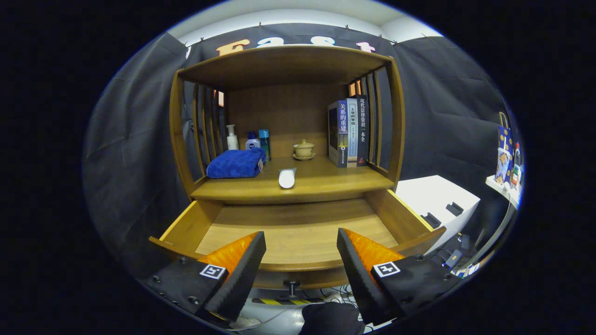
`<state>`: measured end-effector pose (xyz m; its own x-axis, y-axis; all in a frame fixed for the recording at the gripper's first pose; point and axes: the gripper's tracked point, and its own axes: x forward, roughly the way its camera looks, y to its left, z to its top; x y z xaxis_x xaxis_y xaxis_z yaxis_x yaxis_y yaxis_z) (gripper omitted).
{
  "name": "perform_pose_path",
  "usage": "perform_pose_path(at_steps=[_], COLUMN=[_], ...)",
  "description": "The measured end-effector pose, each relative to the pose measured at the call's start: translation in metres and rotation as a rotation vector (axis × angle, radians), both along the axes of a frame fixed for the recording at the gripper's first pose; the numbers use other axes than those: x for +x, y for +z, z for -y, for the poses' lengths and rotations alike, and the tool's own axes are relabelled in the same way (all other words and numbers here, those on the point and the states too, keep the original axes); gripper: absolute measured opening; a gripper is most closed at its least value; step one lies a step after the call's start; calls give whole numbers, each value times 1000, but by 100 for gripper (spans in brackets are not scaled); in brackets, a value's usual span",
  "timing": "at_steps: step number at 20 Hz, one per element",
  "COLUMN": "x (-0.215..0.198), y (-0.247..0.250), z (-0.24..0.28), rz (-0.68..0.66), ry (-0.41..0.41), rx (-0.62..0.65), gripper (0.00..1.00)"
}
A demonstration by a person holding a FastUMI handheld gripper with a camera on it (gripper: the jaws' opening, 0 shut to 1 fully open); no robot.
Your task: Pull open the drawer, take out the items inside it, and place them on the countertop above the cabinet.
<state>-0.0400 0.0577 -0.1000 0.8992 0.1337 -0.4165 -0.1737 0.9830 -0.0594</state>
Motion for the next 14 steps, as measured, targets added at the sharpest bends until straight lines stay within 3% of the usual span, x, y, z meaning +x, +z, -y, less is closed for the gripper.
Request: perform_pose_path(at_steps=[5,14], x=[-19,-20], y=[-25,-63], z=[12,21], rz=[11,-54], ry=[-8,-49], rx=[-60,-1], gripper=[99,98])
